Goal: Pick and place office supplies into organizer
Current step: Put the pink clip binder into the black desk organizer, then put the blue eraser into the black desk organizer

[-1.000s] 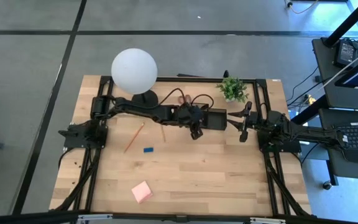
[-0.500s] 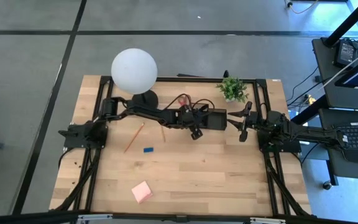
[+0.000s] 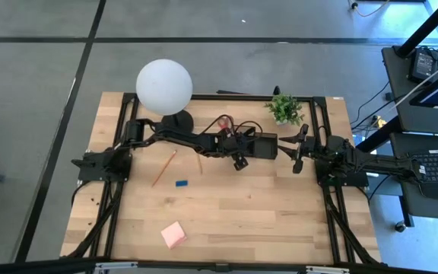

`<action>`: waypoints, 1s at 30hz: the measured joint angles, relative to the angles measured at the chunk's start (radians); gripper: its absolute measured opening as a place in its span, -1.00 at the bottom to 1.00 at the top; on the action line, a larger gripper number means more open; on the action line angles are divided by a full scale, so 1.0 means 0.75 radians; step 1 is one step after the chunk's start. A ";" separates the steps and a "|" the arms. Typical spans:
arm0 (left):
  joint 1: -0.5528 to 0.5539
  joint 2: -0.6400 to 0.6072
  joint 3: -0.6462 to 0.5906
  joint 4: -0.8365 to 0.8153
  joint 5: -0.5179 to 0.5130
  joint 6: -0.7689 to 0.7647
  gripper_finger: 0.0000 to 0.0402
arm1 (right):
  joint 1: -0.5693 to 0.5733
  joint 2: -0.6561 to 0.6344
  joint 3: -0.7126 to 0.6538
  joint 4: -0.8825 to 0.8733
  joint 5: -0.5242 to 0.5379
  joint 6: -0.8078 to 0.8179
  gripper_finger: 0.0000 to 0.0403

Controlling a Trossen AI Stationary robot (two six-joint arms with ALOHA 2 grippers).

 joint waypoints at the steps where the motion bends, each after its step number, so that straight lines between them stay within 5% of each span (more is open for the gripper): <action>1: 0.000 0.000 0.000 0.000 -0.002 0.000 -0.61 | 0.000 0.000 0.000 0.000 0.000 0.000 -0.28; 19: -0.001 -0.007 0.000 0.002 -0.002 -0.001 -0.49 | 0.000 0.001 0.000 0.000 0.000 0.000 -0.28; 30: -0.019 -0.171 -0.002 -0.009 0.048 0.034 -0.45 | 0.000 0.001 0.000 0.001 0.001 -0.001 -0.28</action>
